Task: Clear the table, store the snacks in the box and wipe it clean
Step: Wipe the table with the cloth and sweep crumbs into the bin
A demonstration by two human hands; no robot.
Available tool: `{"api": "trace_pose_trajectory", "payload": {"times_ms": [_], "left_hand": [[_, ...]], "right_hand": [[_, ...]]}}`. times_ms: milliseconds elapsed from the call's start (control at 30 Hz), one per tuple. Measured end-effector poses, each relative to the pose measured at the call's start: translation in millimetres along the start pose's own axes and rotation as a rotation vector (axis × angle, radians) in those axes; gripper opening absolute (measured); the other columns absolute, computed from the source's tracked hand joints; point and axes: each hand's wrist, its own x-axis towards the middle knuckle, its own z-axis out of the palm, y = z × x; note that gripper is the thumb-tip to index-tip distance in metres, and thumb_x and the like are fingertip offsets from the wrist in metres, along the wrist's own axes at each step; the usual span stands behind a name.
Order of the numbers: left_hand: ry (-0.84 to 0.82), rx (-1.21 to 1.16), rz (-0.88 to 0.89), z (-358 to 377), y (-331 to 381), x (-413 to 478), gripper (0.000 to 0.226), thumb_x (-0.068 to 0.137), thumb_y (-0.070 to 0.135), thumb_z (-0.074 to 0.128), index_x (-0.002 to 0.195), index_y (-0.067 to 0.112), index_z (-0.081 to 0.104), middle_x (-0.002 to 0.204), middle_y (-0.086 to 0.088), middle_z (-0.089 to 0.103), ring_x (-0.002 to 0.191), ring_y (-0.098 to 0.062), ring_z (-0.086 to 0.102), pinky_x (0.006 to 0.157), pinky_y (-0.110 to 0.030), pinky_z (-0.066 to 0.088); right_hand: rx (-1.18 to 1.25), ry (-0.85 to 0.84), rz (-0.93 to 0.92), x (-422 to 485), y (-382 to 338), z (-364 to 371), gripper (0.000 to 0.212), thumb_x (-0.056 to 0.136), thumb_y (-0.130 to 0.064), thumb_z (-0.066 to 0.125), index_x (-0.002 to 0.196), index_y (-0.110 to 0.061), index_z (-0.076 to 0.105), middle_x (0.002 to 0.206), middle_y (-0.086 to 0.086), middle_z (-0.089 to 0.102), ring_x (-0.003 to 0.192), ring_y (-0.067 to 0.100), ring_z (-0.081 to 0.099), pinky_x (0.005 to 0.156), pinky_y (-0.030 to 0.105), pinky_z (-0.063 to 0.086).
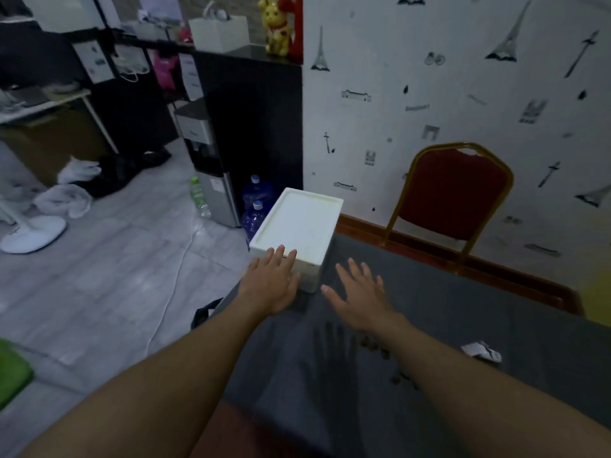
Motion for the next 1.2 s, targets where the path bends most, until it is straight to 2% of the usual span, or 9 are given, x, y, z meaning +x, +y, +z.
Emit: {"api": "trace_pose_trajectory", "payload": {"times_ms": [167, 467, 733, 900, 1200], "left_hand": [[0.019, 0.002, -0.001, -7, -80, -14, 0.061, 0.102, 0.047, 0.021, 0.156, 0.02, 0.011, 0.164, -0.007, 0.012, 0.151, -0.026, 0.011, 0.121, -0.048, 0.014], [-0.022, -0.016, -0.086, -5, -199, -38, 0.061, 0.102, 0.05, 0.019, 0.156, 0.024, 0.01, 0.165, -0.006, 0.009, 0.151, -0.025, 0.008, 0.122, -0.047, 0.009], [-0.052, -0.057, -0.165, 4, -259, -29, 0.062, 0.102, 0.05, 0.019, 0.157, 0.024, 0.008, 0.165, -0.007, 0.008, 0.151, -0.031, 0.01, 0.122, -0.048, 0.013], [-0.107, -0.066, -0.23, 11, -290, -17, 0.063, 0.102, 0.05, 0.022, 0.157, 0.023, 0.008, 0.165, -0.008, 0.009, 0.148, -0.035, 0.016, 0.12, -0.049, 0.018], [-0.196, -0.082, -0.302, 42, -340, 25, 0.062, 0.103, 0.048, 0.022, 0.157, 0.021, 0.008, 0.164, -0.008, 0.01, 0.148, -0.031, 0.017, 0.119, -0.048, 0.019]], "right_hand": [[0.007, -0.012, -0.033, 20, -75, 23, 0.078, 0.095, -0.07, 0.024, 0.159, -0.026, 0.013, 0.168, 0.002, -0.001, 0.153, 0.026, -0.004, 0.122, 0.054, 0.0], [-0.01, 0.021, -0.088, 56, -191, 53, 0.075, 0.098, -0.065, 0.028, 0.159, -0.024, 0.017, 0.167, 0.004, 0.006, 0.154, 0.025, 0.002, 0.122, 0.053, 0.006], [-0.056, -0.044, -0.147, 98, -234, 76, 0.074, 0.096, -0.068, 0.026, 0.157, -0.027, 0.019, 0.167, 0.004, 0.01, 0.153, 0.032, 0.007, 0.121, 0.054, 0.009], [-0.042, -0.098, -0.203, 141, -253, 96, 0.073, 0.096, -0.067, 0.028, 0.155, -0.026, 0.025, 0.164, 0.005, 0.022, 0.149, 0.036, 0.019, 0.118, 0.054, 0.016], [-0.019, -0.243, -0.239, 215, -276, 150, 0.07, 0.098, -0.063, 0.031, 0.155, -0.023, 0.025, 0.163, 0.006, 0.024, 0.149, 0.034, 0.017, 0.119, 0.053, 0.014]]}}
